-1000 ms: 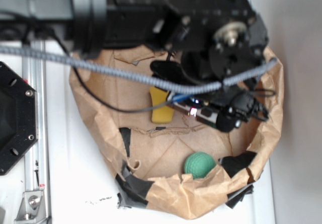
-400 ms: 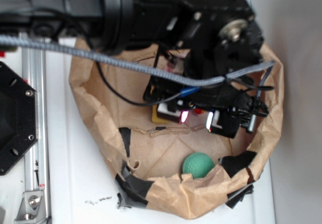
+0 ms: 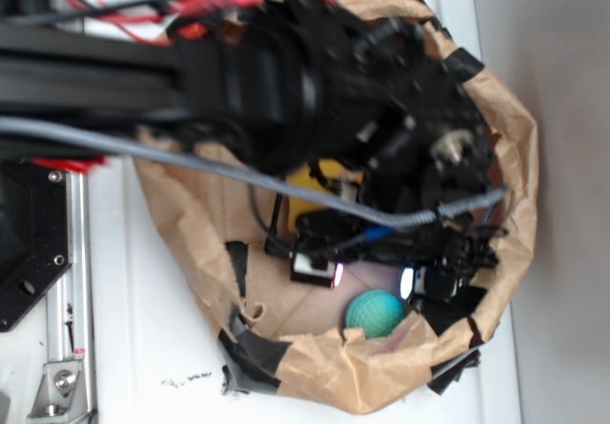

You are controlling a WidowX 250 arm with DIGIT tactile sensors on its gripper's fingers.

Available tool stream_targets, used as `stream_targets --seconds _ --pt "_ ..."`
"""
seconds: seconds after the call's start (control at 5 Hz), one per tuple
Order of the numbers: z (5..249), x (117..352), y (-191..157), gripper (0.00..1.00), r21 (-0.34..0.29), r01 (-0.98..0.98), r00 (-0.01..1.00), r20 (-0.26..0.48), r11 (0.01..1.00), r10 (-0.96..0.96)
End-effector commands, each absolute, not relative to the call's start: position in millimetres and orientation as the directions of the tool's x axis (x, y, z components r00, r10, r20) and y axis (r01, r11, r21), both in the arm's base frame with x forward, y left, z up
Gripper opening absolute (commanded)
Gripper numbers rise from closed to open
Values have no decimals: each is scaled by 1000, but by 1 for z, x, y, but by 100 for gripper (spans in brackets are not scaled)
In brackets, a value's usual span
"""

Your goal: Grab the green ball.

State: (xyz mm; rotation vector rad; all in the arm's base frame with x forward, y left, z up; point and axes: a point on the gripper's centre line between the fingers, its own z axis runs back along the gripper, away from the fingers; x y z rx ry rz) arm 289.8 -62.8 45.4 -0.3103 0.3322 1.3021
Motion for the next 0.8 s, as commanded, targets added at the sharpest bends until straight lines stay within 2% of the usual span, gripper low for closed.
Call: stream_targets --seconds 0.0,0.2,0.4,0.6 --pt "40 273 -110 0 20 -971 193 -519 237 833" --pt "46 270 -103 0 15 -971 197 -508 237 839" --pt "61 273 -86 0 -18 -961 252 -476 277 843" --pt "88 276 -51 0 -165 -887 461 -392 432 796"
